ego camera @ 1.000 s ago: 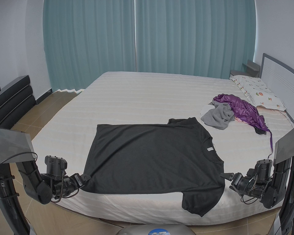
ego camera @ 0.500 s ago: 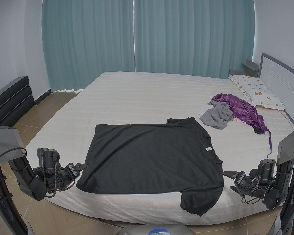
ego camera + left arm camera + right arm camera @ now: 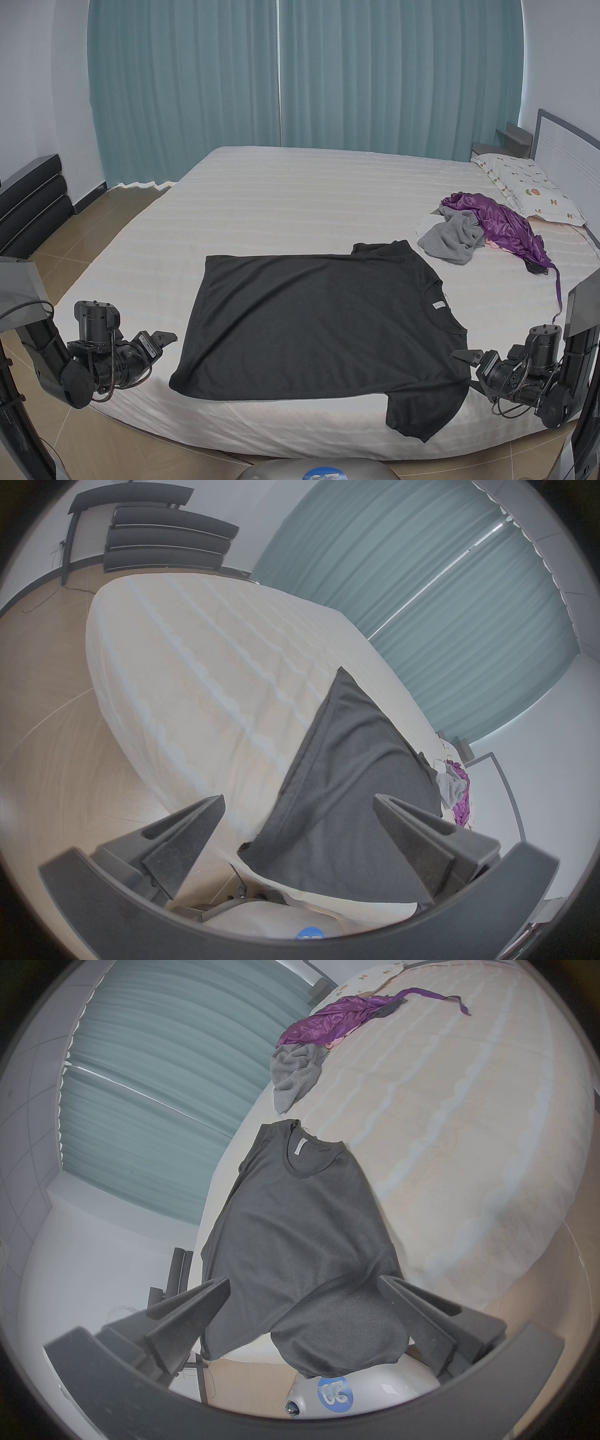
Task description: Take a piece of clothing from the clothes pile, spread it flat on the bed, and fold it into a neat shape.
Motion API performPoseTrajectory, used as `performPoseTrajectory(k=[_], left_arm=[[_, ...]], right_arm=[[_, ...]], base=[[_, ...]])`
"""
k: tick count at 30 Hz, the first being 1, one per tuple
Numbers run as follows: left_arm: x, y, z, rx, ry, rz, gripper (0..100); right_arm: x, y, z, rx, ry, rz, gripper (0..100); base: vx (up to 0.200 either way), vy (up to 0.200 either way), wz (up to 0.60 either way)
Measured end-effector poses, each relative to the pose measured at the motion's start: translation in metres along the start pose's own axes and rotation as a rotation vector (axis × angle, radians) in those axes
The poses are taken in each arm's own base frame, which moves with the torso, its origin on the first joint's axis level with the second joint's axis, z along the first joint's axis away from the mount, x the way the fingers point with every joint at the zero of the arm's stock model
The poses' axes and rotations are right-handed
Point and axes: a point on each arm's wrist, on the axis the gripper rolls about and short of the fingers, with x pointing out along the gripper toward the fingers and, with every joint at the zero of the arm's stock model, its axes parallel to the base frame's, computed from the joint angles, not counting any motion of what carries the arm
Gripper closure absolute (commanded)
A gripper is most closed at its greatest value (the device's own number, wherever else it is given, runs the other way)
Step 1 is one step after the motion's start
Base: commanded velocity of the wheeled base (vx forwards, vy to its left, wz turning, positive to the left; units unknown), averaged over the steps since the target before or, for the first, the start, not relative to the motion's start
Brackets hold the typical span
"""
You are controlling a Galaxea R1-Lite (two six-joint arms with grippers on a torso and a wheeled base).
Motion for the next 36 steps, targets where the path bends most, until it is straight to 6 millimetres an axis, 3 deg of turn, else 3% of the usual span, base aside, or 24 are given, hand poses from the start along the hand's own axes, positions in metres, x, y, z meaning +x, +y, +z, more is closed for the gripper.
performPoseTrajectory(k=[11, 19, 28, 36], left_arm=[[0.0, -0.002, -0.002, 0.005, 0.01, -0.009, 0], [0.004, -0.008, 0.005, 0.007, -0.014, -0.034, 0], [0.021, -0.029, 0.027, 0.013, -0.08, -0.102, 0], [0.054, -0.055, 0.06, 0.016, -0.113, -0.136, 0]], right_arm=[[0.0, 0.0, -0.001, -0.003, 0.005, 0.0, 0], [0.001, 0.0, -0.001, -0.002, 0.005, 0.0, 0], [0.001, 0.001, -0.002, -0.003, 0.019, 0.011, 0], [0.002, 0.002, -0.001, -0.003, 0.017, 0.018, 0]], base=[[0.2, 0.0, 0.0], [0.0, 0.0, 0.0], [0.0, 0.0, 0.0], [0.0, 0.0, 0.0]])
